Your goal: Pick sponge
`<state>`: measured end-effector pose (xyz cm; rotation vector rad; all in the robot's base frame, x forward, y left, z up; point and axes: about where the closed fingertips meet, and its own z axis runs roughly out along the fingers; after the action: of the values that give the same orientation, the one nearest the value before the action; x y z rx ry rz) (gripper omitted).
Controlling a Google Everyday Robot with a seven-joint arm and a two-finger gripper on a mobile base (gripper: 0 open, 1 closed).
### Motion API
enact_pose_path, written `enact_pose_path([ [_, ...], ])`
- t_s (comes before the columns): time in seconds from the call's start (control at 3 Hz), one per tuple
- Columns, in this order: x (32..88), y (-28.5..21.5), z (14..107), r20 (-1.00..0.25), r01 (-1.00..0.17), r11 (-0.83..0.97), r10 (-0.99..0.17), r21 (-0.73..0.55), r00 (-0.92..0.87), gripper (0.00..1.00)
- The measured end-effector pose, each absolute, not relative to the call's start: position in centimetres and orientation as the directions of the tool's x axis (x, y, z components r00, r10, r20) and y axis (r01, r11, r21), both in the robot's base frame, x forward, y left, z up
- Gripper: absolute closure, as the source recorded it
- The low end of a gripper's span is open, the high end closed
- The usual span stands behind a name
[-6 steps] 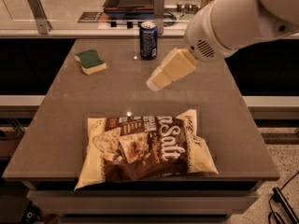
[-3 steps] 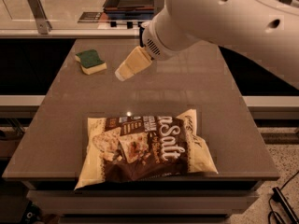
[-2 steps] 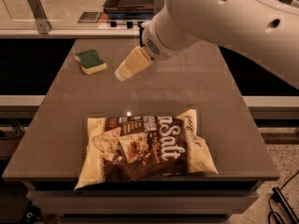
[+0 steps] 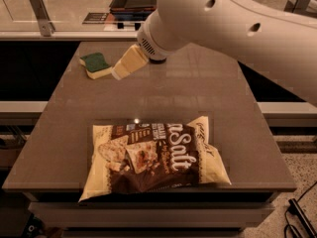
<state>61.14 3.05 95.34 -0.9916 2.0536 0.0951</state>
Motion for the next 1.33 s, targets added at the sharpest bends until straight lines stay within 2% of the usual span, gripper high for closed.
enact_pose_path([
  [0.33,63.4,5.5,94.6,-0.747,-0.675,0.700,-0.573,-0.233,-0.337,0.00],
  [1.33,68.0,14.1,90.9,-0.830,-0.698,0.716,-0.401,-0.021,-0.387,0.00],
])
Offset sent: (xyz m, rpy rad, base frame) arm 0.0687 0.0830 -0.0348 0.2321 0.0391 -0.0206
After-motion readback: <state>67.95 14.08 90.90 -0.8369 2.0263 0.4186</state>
